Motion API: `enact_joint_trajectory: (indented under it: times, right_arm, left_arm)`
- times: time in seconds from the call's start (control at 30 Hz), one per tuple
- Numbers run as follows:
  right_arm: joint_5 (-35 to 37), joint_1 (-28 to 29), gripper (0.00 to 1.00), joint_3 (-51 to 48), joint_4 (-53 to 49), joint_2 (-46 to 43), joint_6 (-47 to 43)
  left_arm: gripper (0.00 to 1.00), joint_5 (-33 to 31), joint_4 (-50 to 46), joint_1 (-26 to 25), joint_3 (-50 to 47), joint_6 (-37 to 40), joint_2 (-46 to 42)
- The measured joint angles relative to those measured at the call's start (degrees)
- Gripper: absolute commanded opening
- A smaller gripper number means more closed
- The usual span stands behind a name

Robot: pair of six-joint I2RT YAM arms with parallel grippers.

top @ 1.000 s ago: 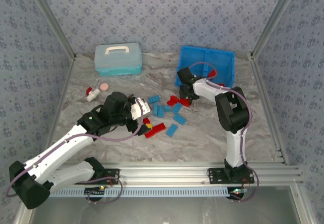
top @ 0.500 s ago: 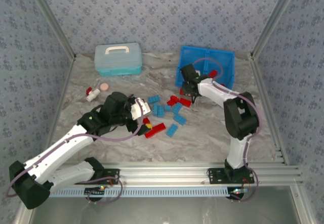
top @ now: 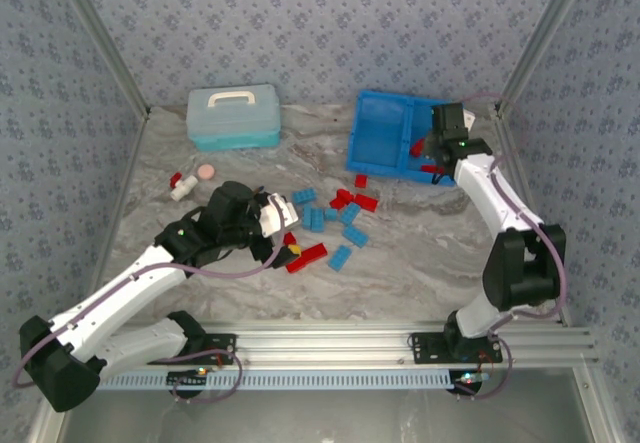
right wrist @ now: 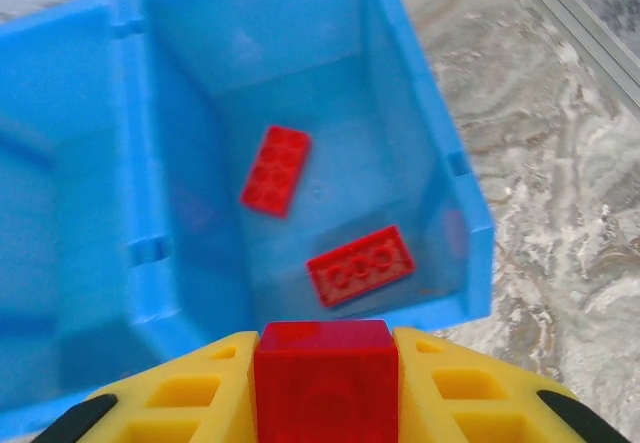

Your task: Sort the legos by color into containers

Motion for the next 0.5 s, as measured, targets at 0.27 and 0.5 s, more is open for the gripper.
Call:
enact_joint_trajectory:
  times: [0.27,0.5]
  right_arm:
    - [-3.43,-3.37,0.33,10.34,-1.84,15.45,-1.53]
    - [-4.90,-3.54,0.38,16.50,-4.11,23.32,-2.05]
  left_arm:
    - [0.99,0.00,0.00,0.00,0.00,0.00,0.00]
    - [0.99,-0.02,0.02,0.00,0.00,0.00,0.02]
